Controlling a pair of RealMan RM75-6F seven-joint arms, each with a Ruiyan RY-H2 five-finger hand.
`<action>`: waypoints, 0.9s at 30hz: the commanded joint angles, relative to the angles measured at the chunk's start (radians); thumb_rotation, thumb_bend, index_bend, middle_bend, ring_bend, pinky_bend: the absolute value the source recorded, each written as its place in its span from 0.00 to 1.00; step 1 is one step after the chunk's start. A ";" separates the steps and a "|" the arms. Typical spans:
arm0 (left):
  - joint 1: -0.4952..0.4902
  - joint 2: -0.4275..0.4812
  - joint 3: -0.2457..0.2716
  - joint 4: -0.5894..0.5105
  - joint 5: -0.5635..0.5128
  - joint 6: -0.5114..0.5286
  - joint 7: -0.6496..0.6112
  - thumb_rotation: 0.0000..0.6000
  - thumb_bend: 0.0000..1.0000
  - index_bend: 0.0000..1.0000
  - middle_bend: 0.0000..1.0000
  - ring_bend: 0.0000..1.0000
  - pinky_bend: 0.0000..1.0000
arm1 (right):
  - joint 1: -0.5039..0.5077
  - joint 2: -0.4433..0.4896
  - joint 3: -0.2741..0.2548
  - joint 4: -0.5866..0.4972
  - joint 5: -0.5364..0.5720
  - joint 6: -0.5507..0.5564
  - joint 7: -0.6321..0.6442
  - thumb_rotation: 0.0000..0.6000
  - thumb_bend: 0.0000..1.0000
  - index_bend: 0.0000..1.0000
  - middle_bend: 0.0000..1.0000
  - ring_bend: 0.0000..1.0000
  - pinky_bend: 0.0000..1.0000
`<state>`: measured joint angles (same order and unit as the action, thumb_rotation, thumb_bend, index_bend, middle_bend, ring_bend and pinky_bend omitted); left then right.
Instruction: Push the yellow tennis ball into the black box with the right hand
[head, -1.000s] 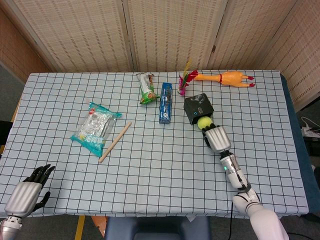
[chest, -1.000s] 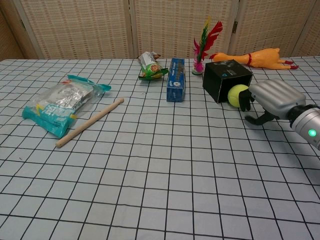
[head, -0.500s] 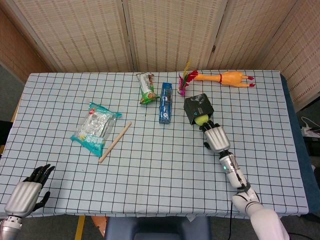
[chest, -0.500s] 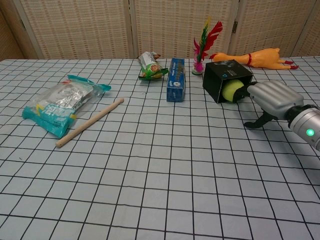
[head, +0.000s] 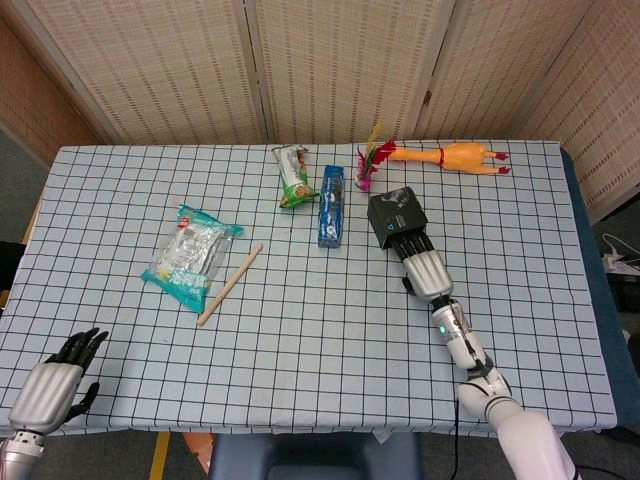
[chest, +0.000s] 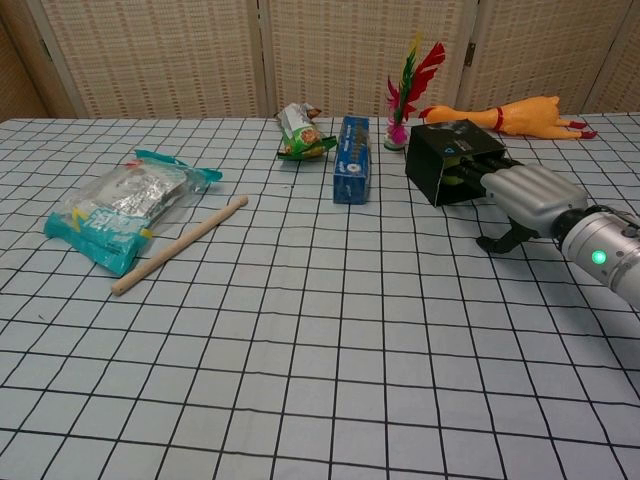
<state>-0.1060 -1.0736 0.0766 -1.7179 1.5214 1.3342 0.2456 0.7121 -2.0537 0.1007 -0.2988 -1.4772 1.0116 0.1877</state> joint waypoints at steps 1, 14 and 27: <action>0.000 0.000 -0.001 -0.001 -0.003 -0.001 0.001 1.00 0.45 0.03 0.03 0.06 0.41 | 0.001 0.001 -0.001 -0.002 -0.001 0.000 0.001 1.00 0.01 0.00 0.00 0.00 0.05; 0.002 0.004 0.002 -0.002 0.000 0.003 -0.010 1.00 0.45 0.03 0.03 0.06 0.41 | -0.016 0.042 0.002 -0.075 0.003 0.031 -0.020 1.00 0.01 0.00 0.00 0.00 0.05; 0.007 0.013 0.007 -0.006 0.022 0.019 -0.029 1.00 0.45 0.03 0.04 0.06 0.42 | -0.155 0.261 0.021 -0.581 0.043 0.213 -0.343 1.00 0.02 0.23 0.09 0.02 0.09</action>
<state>-0.0996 -1.0615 0.0832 -1.7238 1.5426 1.3528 0.2175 0.6117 -1.8759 0.1173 -0.7257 -1.4515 1.1665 -0.0403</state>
